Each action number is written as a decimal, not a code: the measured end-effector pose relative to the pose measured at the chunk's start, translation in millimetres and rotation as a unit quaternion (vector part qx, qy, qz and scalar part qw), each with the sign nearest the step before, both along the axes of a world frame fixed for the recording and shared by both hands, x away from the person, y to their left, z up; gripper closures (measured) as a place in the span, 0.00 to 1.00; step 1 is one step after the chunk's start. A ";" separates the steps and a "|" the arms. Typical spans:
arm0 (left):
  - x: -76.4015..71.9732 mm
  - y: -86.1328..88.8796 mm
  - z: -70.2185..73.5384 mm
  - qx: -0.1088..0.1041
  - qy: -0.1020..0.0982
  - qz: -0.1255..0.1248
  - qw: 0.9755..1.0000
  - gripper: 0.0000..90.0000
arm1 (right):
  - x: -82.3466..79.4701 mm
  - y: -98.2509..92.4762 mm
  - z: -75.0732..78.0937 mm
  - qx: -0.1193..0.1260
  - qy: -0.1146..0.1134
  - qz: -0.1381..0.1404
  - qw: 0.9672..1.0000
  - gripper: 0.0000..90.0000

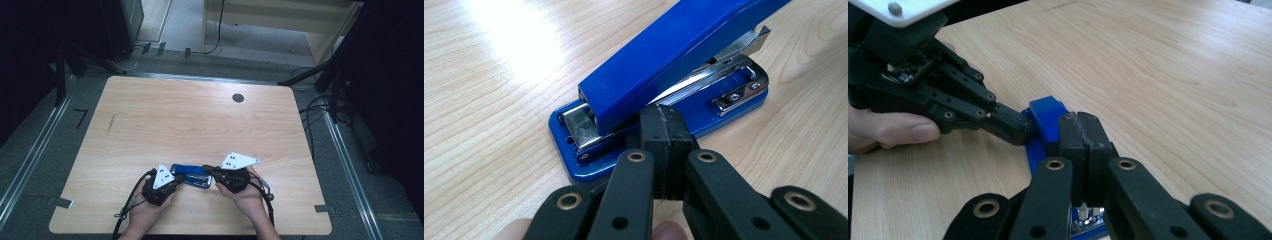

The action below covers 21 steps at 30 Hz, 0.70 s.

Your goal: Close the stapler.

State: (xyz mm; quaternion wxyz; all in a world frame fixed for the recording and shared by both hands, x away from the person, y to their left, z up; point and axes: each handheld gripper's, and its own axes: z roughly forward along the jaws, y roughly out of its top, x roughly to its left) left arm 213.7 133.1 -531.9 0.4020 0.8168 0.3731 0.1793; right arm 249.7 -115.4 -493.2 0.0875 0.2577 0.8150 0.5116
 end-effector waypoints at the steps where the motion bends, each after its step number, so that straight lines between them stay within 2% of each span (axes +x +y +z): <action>1: 0.0 0.0 0.0 0.000 0.000 -0.001 1.000 1.00 | 0.1 0.0 -1.3 0.000 -0.001 0.000 1.000 1.00; 9: 0.0 0.6 0.1 -0.003 0.003 -0.003 1.000 1.00 | -6.2 -3.2 -8.4 -0.015 0.001 -0.007 1.000 1.00; 15: -0.3 2.1 0.5 -0.003 0.007 -0.007 1.000 1.00 | -8.9 -6.3 -9.2 -0.010 0.001 -0.016 1.000 1.00; 21: 1.0 3.7 0.5 -0.011 0.012 -0.009 1.000 1.00 | -11.9 -4.4 -11.7 -0.003 0.004 -0.013 1.000 1.00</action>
